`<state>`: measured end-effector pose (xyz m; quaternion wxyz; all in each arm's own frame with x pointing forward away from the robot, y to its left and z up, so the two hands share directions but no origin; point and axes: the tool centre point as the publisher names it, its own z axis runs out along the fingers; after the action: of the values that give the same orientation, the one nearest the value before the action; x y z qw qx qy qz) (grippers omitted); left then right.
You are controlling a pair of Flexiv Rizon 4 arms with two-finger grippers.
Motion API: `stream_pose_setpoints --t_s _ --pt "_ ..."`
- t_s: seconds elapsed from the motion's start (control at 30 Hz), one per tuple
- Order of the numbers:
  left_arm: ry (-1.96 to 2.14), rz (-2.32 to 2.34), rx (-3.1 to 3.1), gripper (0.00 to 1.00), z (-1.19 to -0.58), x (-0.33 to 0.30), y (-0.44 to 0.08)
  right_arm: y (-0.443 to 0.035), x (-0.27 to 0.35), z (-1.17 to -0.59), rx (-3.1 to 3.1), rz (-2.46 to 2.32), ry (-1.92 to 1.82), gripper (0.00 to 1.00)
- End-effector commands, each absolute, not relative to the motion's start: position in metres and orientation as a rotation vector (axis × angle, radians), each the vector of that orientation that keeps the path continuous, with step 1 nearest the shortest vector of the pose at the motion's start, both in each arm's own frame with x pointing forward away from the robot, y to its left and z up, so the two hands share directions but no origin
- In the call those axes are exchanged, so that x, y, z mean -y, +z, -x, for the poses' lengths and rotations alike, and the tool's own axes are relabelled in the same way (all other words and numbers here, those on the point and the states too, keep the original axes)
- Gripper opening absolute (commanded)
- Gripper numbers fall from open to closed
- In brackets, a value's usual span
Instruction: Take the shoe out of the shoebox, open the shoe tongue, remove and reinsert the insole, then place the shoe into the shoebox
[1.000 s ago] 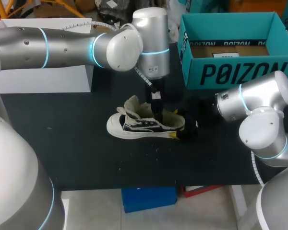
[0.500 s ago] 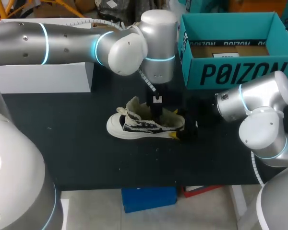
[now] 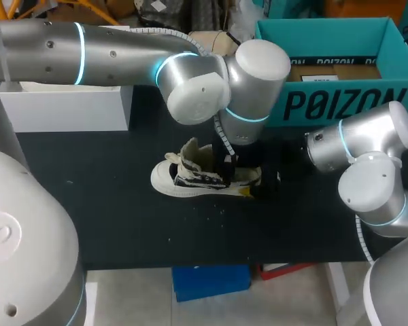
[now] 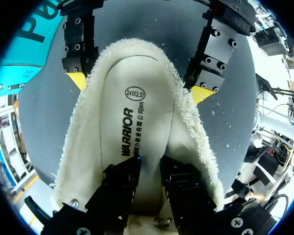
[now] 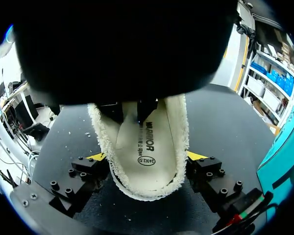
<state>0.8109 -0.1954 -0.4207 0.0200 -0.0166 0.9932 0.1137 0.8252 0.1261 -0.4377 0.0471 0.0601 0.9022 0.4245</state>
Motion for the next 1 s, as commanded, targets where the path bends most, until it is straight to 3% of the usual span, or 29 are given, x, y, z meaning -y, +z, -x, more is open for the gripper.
stream_pose_setpoints --t_s 0.03,0.33,0.63,1.0 --pt "0.412 0.054 -2.91 0.26 -0.81 0.186 -0.447 -0.442 -0.125 -0.826 -2.755 -0.188 1.29 0.0" --pt "0.277 0.083 -2.738 0.23 -0.835 0.164 -0.442 -0.442 -0.125 -0.826 -2.755 -0.188 1.29 0.0" --pt "0.159 0.077 -2.659 0.29 -0.862 0.152 -0.444 -0.442 -0.125 -0.826 -2.755 -0.188 1.29 0.0" --pt "0.059 0.044 -2.666 0.24 -0.875 0.158 -0.447 -0.442 -0.125 -0.826 -2.755 -0.188 1.29 0.0"
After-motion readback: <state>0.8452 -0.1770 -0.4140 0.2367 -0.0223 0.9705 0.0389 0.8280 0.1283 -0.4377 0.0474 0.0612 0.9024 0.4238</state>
